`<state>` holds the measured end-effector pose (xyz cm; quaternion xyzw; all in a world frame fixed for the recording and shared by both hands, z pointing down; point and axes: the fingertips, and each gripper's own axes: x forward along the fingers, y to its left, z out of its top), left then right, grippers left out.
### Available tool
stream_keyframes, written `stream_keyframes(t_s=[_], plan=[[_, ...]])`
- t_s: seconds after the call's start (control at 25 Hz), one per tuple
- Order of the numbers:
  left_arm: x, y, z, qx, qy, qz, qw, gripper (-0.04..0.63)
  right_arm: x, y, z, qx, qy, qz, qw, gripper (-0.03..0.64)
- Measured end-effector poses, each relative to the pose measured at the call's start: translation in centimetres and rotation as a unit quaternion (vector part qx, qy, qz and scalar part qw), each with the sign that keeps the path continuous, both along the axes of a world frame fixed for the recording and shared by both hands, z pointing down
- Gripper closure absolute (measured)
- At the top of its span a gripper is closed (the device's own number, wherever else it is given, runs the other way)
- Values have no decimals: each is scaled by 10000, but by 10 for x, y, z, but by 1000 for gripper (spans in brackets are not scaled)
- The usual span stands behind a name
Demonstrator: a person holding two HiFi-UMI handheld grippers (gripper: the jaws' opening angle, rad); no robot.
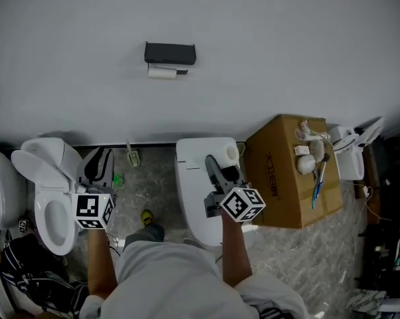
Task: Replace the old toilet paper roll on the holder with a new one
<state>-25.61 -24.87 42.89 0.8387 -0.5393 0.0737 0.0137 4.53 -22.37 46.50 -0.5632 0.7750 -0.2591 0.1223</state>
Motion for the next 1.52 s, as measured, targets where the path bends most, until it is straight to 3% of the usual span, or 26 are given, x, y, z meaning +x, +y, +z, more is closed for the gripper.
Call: stream_keyframes(t_s=[0.4,0.76,1.0,1.12,1.32,1.52], plan=[[-10,-76,9,-71,-74,598,9982,514,-13,-51,3,-126,-93,524,9985,319],[20,-104,7,4,-318,1123,9932,514,7,-65,-2,-68,-191,886,9959,320],[39,-127,6,76,-494,1255,9908,514,17,-85,-2,16,-595,912,9941,320],[51,-143,7,70,-514,1285,9904,506,25,-101,1,19,-531,899,9945,319],[76,-178,6,173,-867,1238,9884,495,44,-136,-2,106,-694,860,9938,320],[103,-214,14,235,-1751,1248,9763,474,61,-170,0,69,-762,810,9938,320]])
